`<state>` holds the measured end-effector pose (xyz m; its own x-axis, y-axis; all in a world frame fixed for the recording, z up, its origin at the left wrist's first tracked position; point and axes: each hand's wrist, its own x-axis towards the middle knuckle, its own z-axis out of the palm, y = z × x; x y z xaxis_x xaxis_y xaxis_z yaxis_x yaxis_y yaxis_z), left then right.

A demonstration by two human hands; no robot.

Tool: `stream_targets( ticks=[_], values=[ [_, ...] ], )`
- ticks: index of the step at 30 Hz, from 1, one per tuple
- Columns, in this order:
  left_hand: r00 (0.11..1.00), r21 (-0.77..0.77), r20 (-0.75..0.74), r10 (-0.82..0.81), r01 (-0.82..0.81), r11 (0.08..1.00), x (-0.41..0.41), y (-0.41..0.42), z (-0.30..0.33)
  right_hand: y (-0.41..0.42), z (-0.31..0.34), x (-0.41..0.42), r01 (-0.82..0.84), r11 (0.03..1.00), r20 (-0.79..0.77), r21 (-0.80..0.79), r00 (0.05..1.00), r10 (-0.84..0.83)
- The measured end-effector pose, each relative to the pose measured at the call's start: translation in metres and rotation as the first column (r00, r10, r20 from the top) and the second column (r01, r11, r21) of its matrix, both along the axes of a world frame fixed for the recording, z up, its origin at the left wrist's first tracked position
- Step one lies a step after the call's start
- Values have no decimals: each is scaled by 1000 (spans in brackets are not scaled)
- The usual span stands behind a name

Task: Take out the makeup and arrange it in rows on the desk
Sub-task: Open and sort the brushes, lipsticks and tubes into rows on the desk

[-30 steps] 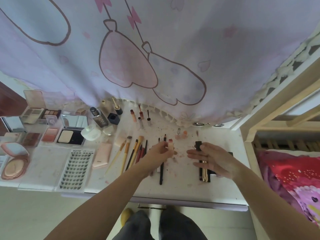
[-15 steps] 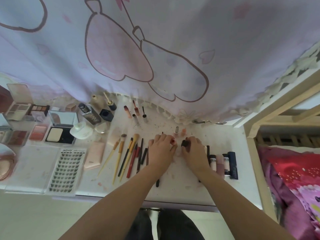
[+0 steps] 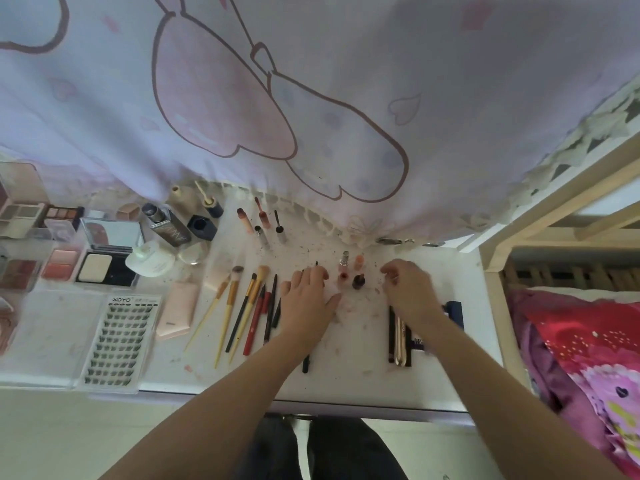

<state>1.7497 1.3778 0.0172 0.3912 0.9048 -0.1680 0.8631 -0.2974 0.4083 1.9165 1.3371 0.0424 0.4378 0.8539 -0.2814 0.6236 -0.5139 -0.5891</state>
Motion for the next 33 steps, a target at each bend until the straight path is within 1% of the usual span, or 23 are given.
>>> stream_targets(
  ticks=[2,3,5,6,7,8,10,13,16,18,20,21,23,25,26,28,30,33],
  values=[
    [1000,-13,18,10,-9,1000,-9,-17,3,1,10,25,76,997,-14,-12,997,-76],
    [999,-33,36,-8,9,999,-10,-28,4,4,11,34,62,996,18,-62,998,-61],
    [995,-100,64,-82,88,991,-4,-48,7,11,8,41,-53,970,118,-236,989,83],
    [989,-117,55,-137,142,983,4,-56,7,14,6,39,-114,938,156,-329,972,173],
    [981,-117,27,-193,195,974,14,-60,6,17,3,35,-158,903,178,-399,953,246],
    [971,-117,-14,-238,235,965,24,-63,5,19,-1,31,-181,883,193,-433,938,287],
    [952,-139,-120,-281,264,954,44,-63,3,20,-7,25,-189,887,237,-421,921,309],
    [924,-147,-249,-289,259,955,64,-56,-1,18,-12,16,-188,908,302,-374,901,311],
    [902,-131,-326,-282,252,959,71,-51,-1,17,-10,8,-181,923,332,-339,895,297],
    [896,-132,-351,-271,239,962,73,-50,0,16,-10,6,-156,944,311,-289,918,247],
    [906,-126,-337,-258,228,966,72,-49,3,16,-4,8,-101,968,210,-230,966,151],
    [920,-120,-304,-247,220,968,69,-48,6,16,1,10,-64,978,145,-196,985,94],
    [955,-107,-187,-229,212,971,61,-46,13,13,14,18,-1,990,14,-142,1000,3],
    [975,-128,-15,-220,217,968,50,-45,23,5,31,27,12,991,-150,-134,988,-32],
    [973,-173,75,-219,229,958,46,-45,28,-1,39,28,-2,987,-272,-159,961,-42],
    [953,-286,209,-220,275,918,37,-43,37,-12,49,28,-25,982,-505,-189,860,-76],
    [934,-344,289,-211,307,887,27,-43,46,-20,51,26,17,987,-619,-159,777,-113],
    [923,-392,331,-199,326,860,12,-41,60,-29,52,16,115,984,-727,-136,664,-178]
  ],
)
